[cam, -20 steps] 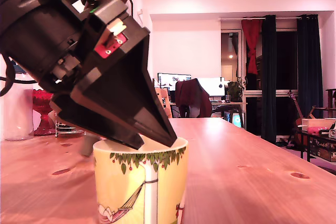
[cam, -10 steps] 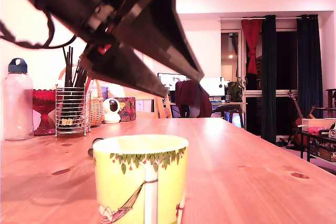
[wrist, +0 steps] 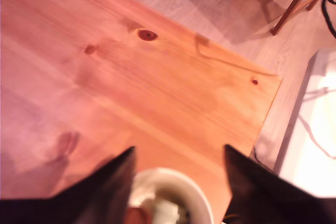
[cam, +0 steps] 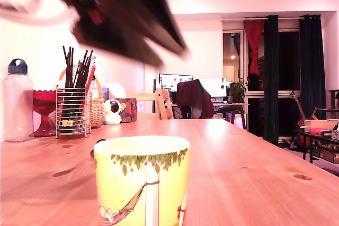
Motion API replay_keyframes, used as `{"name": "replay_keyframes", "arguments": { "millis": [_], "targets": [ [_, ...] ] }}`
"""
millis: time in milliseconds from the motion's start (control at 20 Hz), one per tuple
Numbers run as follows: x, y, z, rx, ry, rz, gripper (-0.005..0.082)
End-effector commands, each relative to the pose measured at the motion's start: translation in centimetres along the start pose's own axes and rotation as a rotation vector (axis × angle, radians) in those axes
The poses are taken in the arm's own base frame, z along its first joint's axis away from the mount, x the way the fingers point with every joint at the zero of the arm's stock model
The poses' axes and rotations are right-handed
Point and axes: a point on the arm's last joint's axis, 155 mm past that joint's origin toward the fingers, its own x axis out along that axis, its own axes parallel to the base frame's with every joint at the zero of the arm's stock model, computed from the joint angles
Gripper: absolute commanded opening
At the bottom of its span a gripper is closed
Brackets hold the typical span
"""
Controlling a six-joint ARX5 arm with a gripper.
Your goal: Pick the coffee capsule and then drop it inside the coffee cup in front of you
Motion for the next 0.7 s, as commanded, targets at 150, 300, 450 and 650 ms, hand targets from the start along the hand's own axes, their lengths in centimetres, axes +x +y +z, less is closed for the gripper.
{"name": "replay_keyframes", "arguments": {
  "millis": [150,300,450,650],
  "targets": [
    [-2.4,0.8,0.3,0.011,-0.026,0.062,-0.0024],
    [-3.5,1.2,-0.1,0.015,-0.019,0.104,-0.0024],
    [-4.3,1.1,-0.2,0.018,-0.027,0.123,-0.0024],
    [-4.8,1.2,-1.0,0.001,-0.038,0.139,-0.0024]
  ]
}}
